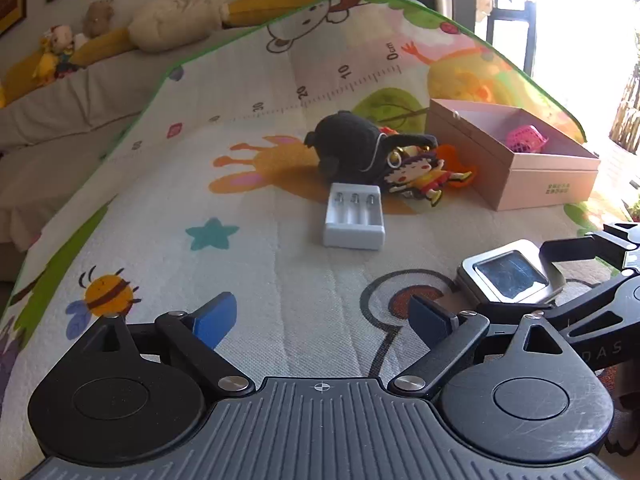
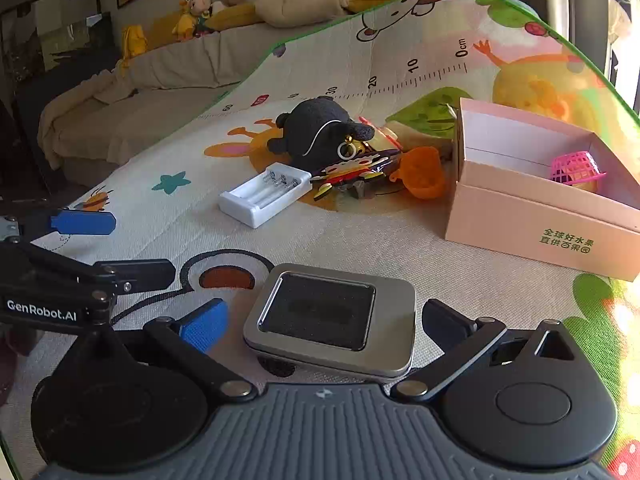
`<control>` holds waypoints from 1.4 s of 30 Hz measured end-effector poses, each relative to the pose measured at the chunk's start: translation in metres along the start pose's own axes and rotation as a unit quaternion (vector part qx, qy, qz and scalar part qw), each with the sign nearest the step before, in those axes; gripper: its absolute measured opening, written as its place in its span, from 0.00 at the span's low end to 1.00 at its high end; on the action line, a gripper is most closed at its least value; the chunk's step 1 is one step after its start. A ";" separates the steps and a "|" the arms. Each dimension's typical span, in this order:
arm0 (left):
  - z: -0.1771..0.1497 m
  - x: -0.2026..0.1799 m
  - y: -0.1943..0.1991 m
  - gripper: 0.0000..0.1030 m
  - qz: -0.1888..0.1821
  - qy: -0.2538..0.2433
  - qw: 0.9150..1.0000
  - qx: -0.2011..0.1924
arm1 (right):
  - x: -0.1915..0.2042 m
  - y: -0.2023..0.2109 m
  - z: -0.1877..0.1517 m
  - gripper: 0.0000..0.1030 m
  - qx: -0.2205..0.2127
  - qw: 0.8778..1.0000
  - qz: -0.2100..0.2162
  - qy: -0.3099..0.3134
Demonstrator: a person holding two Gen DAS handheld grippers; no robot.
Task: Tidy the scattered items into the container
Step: 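Lift the silver tin with the right gripper toward the pink box, then grasp the cartoon girl figure with the left gripper while the right holds the silver tin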
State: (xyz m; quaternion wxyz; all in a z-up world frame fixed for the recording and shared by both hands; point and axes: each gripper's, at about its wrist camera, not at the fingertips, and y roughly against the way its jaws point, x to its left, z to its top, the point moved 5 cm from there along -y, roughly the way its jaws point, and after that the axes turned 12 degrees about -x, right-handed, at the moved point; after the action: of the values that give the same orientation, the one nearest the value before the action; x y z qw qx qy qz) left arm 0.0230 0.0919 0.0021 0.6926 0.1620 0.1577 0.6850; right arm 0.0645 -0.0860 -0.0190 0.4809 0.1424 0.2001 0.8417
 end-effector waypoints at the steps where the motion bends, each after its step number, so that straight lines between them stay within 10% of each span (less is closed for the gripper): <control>1: 0.003 -0.001 -0.001 0.94 -0.003 0.002 1.000 -0.003 | 0.001 -0.003 -0.001 0.99 0.001 1.000 -0.002 0.008; 13: 0.033 -0.068 -0.040 0.95 -0.064 -0.014 0.998 -0.024 | -0.092 0.047 -0.021 0.91 -0.002 0.996 -0.091 -0.018; 21: 0.051 -0.088 -0.098 0.94 -0.078 0.069 0.995 0.014 | -0.122 0.067 -0.033 0.96 -0.022 0.994 -0.098 -0.047; 27: 0.058 -0.081 -0.134 0.72 -0.044 0.076 0.995 0.037 | -0.130 0.062 -0.036 1.00 -0.006 0.993 -0.092 -0.080; 34: 0.068 -0.096 -0.101 0.31 -0.045 -0.024 0.999 -0.016 | -0.131 0.062 -0.036 1.00 -0.008 0.992 -0.090 -0.086; 37: 0.066 -0.102 -0.086 0.34 -0.057 -0.045 0.997 -0.021 | -0.130 0.062 -0.037 1.00 -0.008 0.992 -0.091 -0.085; 40: 0.064 -0.091 -0.090 0.73 -0.059 0.009 0.998 0.000 | -0.129 0.061 -0.037 1.00 -0.005 0.992 -0.095 -0.079; 42: 0.062 -0.085 -0.100 0.79 -0.058 0.044 0.997 0.017 | -0.127 0.060 -0.037 1.00 -0.002 0.992 -0.098 -0.073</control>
State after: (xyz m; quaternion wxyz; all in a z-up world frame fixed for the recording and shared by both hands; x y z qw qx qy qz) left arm 0.1389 0.0057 0.0138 0.7210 0.1343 0.2086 0.6469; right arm 0.0672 -0.2309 -0.0289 0.5750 0.1819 0.1758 0.7780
